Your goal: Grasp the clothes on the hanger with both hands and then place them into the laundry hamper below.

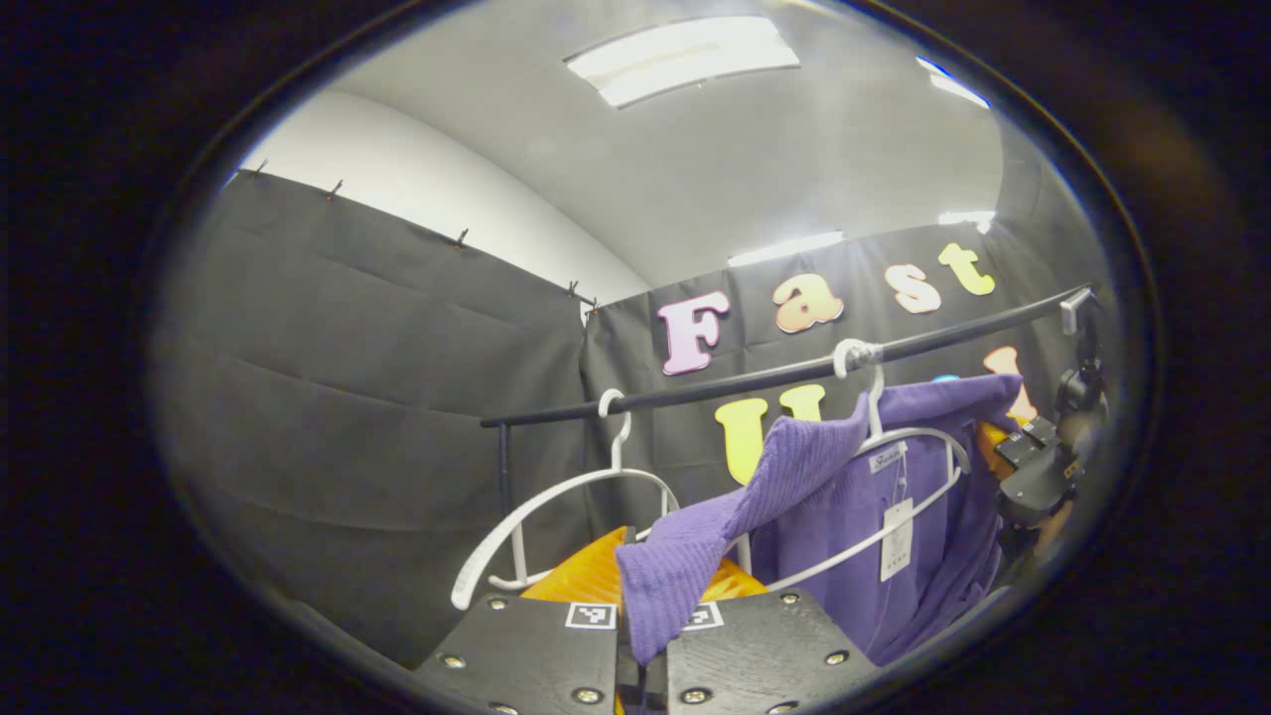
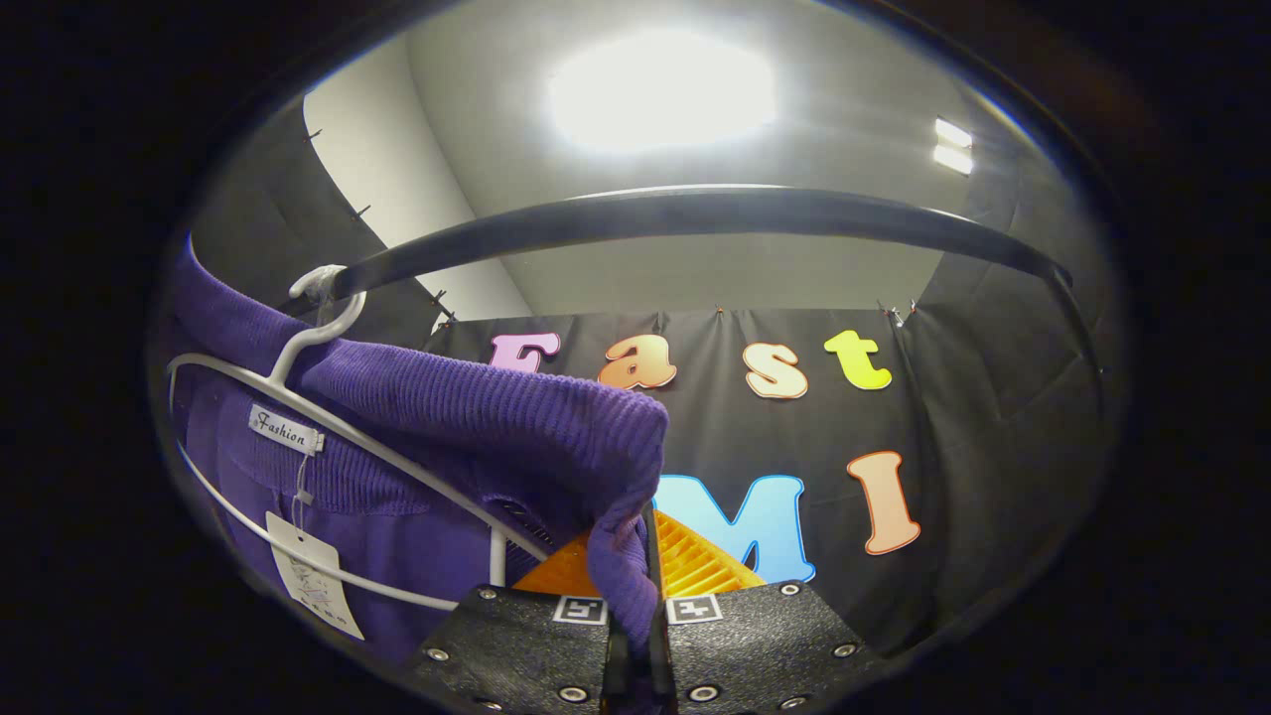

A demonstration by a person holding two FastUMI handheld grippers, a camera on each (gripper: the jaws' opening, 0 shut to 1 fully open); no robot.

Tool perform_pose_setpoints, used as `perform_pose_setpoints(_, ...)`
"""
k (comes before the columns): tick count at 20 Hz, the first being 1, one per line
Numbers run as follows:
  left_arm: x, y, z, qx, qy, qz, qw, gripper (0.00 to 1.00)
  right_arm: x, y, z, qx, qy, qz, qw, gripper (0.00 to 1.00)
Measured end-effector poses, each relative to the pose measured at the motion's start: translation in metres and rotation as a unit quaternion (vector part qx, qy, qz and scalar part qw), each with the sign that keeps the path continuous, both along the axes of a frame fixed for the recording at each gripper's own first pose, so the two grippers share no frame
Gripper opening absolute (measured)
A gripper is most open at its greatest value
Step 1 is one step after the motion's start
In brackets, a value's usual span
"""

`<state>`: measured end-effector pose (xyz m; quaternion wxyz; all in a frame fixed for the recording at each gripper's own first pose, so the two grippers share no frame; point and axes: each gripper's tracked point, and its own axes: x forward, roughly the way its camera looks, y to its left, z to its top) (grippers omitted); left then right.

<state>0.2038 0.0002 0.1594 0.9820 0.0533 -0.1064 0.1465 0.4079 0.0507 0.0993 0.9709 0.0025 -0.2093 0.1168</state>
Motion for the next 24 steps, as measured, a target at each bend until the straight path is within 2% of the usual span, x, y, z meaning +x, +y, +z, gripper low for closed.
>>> perform_pose_setpoints(6,0.023,0.027,0.025,0.036,0.012,-0.026,0.999,0.0,0.012,0.012,-0.021,0.014,0.034,0.016,0.999,0.08)
perform_pose_setpoints(10,0.049,0.045,0.019,0.021,0.037,-0.061,0.997,0.0,0.022,0.02,-0.042,0.034,0.085,0.049,0.995,0.08)
perform_pose_setpoints(12,0.062,0.044,0.017,0.007,0.046,-0.078,0.996,0.0,0.03,0.024,-0.056,0.061,0.122,0.077,0.988,0.07)
perform_pose_setpoints(14,0.068,0.047,0.008,-0.002,0.06,-0.093,0.994,0.0,0.035,0.029,-0.075,0.098,0.17,0.108,0.975,0.07)
perform_pose_setpoints(17,0.081,0.037,-0.017,-0.028,0.089,-0.112,0.989,0.0,0.038,0.023,-0.107,0.133,0.23,0.117,0.957,0.07)
perform_pose_setpoints(19,0.083,0.037,-0.03,-0.027,0.101,-0.113,0.988,0.0,0.034,0.027,-0.13,0.136,0.26,0.121,0.948,0.07)
perform_pose_setpoints(24,0.08,0.046,-0.063,-0.048,0.125,-0.104,0.985,0.0,0.017,0.038,-0.175,0.113,0.306,0.123,0.937,0.07)
